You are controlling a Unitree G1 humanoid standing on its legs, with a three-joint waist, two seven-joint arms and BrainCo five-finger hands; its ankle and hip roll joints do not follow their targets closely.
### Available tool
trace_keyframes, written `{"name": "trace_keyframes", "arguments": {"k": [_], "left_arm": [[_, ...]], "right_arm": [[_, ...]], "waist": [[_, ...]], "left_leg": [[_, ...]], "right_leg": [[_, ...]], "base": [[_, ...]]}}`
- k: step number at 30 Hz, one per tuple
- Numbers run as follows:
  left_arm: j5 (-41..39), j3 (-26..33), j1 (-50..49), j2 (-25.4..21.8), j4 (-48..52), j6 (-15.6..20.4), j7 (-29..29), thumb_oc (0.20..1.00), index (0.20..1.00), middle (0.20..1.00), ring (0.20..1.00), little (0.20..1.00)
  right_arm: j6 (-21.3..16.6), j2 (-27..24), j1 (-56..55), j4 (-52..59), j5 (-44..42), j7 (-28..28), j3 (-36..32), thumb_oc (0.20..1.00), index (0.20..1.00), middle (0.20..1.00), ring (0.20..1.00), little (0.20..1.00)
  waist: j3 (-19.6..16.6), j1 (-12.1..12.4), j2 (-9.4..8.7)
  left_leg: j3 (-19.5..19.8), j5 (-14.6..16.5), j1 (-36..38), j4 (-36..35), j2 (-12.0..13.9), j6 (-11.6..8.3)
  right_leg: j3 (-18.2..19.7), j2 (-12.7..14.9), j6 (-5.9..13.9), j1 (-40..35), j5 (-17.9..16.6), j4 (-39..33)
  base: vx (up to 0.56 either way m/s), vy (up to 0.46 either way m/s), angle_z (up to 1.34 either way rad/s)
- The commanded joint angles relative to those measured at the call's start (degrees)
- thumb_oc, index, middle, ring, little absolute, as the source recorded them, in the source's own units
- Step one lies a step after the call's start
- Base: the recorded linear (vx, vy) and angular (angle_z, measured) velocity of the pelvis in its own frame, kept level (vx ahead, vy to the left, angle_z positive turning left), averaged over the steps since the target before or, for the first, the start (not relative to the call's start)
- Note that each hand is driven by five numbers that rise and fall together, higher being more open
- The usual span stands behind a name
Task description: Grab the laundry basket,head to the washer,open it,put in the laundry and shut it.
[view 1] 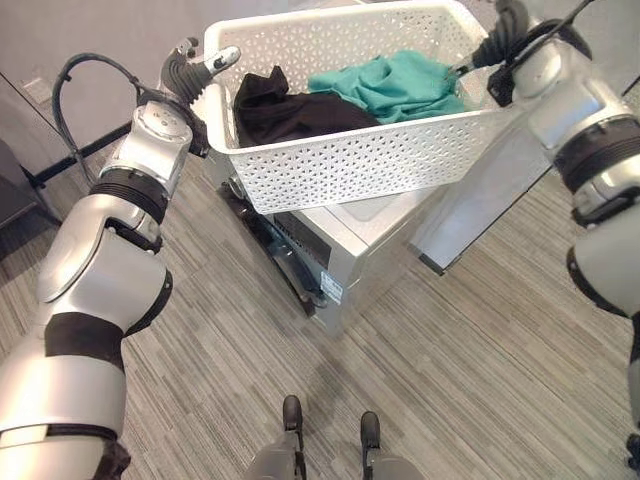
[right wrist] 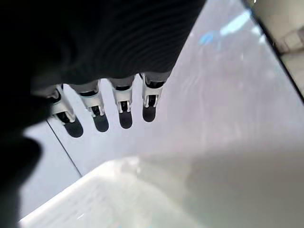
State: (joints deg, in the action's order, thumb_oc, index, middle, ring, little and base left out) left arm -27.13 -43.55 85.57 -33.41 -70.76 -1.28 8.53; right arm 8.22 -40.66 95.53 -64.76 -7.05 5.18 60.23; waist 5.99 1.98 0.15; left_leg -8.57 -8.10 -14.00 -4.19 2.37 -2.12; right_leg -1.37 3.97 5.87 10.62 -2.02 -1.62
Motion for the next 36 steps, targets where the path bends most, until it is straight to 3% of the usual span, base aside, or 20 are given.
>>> {"name": "trace_keyframes", "arguments": {"k": [1,12,18,19,21,24,28,32,36], "left_arm": [[6.1,-1.6,10.0,0.3,-2.0,3.3,2.6,1.0,1.0,1.0,1.0,1.0],[10.9,6.8,0.0,-5.0,8.1,4.0,6.3,1.0,1.0,1.0,1.0,1.0],[12.9,14.6,-10.3,-10.7,17.2,4.5,6.8,1.0,1.0,1.0,1.0,1.0],[13.0,14.5,-10.7,-10.9,17.6,4.4,6.8,1.0,1.0,1.0,1.0,1.0],[11.8,18.7,-17.5,-13.1,23.4,5.3,6.5,1.0,1.0,1.0,1.0,1.0],[8.6,23.1,-25.0,-14.4,30.3,6.9,6.4,1.0,1.0,1.0,1.0,1.0],[5.1,27.5,-34.5,-13.1,40.6,8.1,5.7,1.0,1.0,1.0,1.0,1.0],[-1.3,28.3,-39.0,-10.9,46.6,9.5,4.5,1.0,1.0,1.0,1.0,1.0],[-1.3,28.8,-41.7,-9.7,52.5,9.7,4.4,1.0,1.0,1.0,1.0,1.0]], "right_arm": [[-2.9,-4.4,12.0,-2.7,3.9,4.1,2.2,1.0,1.0,1.0,1.0,1.0],[-4.9,-22.6,3.8,13.6,15.1,13.8,-5.1,1.0,1.0,1.0,1.0,1.0],[-6.7,-31.0,-13.3,25.4,14.3,14.4,-20.9,1.0,1.0,1.0,1.0,1.0],[-6.6,-31.0,-14.7,25.9,14.4,14.4,-22.1,1.0,1.0,1.0,1.0,1.0],[-8.1,-28.7,-27.8,28.1,6.7,13.1,-34.9,1.0,1.0,1.0,1.0,1.0],[-8.6,-25.7,-37.6,29.5,2.8,10.6,-42.1,1.0,1.0,1.0,1.0,1.0],[-8.6,-23.1,-43.3,28.8,1.0,8.7,-45.3,1.0,1.0,1.0,1.0,1.0],[-9.0,-20.7,-42.8,25.9,-3.6,8.0,-45.8,1.0,1.0,1.0,1.0,1.0],[-9.6,-19.9,-41.5,25.4,-6.0,7.3,-45.2,1.0,1.0,1.0,1.0,1.0]], "waist": [[5.3,0.4,-2.37],[3.1,1.2,-1.92],[1.6,0.6,-1.46],[1.5,0.6,-1.71],[0.8,0.5,-1.75],[0.6,0.8,-1.93],[0.2,1.7,-2.11],[0.2,2.4,-1.78],[0.3,2.8,-1.52]], "left_leg": [[1.5,3.6,1.4,-0.8,0.1,-2.63],[1.5,4.4,4.8,-0.8,0.3,-2.51],[1.7,5.1,6.9,-0.8,0.6,-2.43],[1.7,5.1,7.0,-0.8,0.6,-2.44],[1.7,5.4,7.9,-0.8,0.8,-2.37],[1.6,5.6,8.6,-0.8,0.9,-2.29],[1.7,5.6,9.4,-0.8,1.0,-2.23],[1.8,5.4,9.3,-0.8,1.1,-2.3],[2.2,5.2,9.0,-0.8,1.2,-2.38]], "right_leg": [[-1.8,7.6,6.26,-5.0,-1.4,-3.4],[-3.6,7.6,6.39,-8.5,0.0,-3.4],[-4.6,7.5,6.31,-10.6,0.8,-3.4],[-4.6,7.5,6.3,-10.7,0.8,-3.4],[-4.8,7.4,6.1,-11.5,1.2,-3.4],[-5.0,7.4,5.94,-11.9,1.3,-3.4],[-5.0,7.3,5.68,-12.6,1.6,-3.4],[-5.2,7.4,5.52,-12.6,1.7,-3.4],[-5.2,7.2,5.29,-12.3,1.7,-3.4]], "base": [[-0.04,-0.026,0.03],[0.0,-0.013,0.01],[0.02,-0.024,0.01],[0.0,0.0,0.0],[0.01,-0.038,0.02],[0.0,-0.022,-0.01],[0.0,-0.034,-0.01],[0.0,-0.026,0.0],[-0.01,-0.024,0.0]]}}
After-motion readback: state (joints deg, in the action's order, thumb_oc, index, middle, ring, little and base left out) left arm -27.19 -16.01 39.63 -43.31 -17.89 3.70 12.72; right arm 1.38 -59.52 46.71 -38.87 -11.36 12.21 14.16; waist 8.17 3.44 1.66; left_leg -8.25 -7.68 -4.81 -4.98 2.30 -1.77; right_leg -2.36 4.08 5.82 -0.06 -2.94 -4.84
